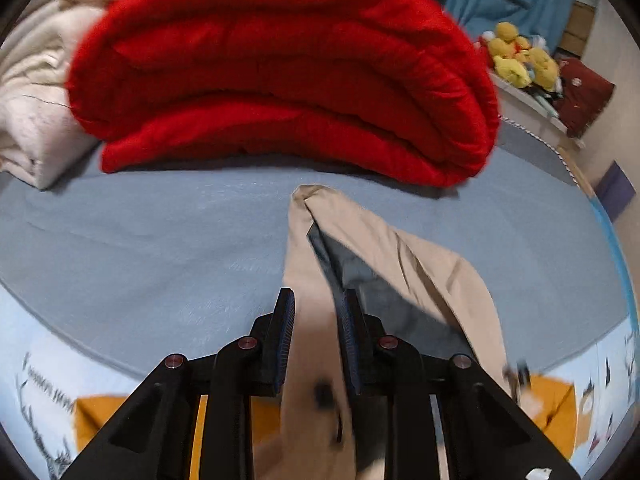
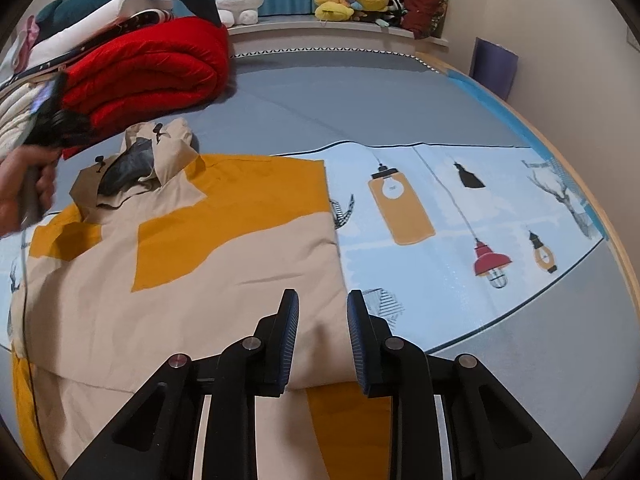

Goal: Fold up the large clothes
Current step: 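Grasp the jacket hood with the left gripper and lift it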

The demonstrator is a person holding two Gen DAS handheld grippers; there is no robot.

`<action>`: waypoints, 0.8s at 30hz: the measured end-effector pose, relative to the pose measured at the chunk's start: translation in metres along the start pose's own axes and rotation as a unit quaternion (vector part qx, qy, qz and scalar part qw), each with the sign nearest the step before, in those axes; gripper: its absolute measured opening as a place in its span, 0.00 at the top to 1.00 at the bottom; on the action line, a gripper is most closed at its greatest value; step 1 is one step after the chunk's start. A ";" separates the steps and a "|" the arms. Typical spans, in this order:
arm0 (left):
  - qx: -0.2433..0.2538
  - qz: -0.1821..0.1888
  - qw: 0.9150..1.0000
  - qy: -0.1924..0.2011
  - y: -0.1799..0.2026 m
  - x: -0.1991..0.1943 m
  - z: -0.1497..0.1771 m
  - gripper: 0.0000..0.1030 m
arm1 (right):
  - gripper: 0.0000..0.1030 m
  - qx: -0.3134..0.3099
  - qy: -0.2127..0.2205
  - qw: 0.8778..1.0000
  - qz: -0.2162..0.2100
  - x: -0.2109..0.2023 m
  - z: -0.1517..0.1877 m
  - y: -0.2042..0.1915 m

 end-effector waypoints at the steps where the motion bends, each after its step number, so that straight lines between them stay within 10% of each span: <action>1: -0.004 -0.004 1.000 -0.006 -0.002 0.011 -0.006 0.73 | 0.74 0.001 -0.001 1.000 0.000 0.002 0.001 -0.001; 11: -0.016 -0.030 0.997 -0.065 -0.007 0.089 -0.012 0.66 | 0.74 -0.014 -0.011 1.000 0.001 0.009 0.005 -0.001; 15: 0.013 -0.052 0.995 -0.090 -0.002 0.101 -0.001 0.96 | 0.74 -0.014 -0.021 1.000 0.008 0.015 0.008 0.004; 24: 0.101 -0.007 0.994 0.037 0.043 -0.044 0.011 1.00 | 0.74 0.022 -0.001 1.000 -0.010 -0.016 -0.013 0.017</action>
Point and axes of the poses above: each gripper's, at about its wrist camera, not at the fingertips, and x roughly the way its jaws point, y to its right, z to its underside, the point moved 9 cm from there along x, roughly the way its jaws point, and after that the axes turned 6 degrees about x, right-handed, at the moved point
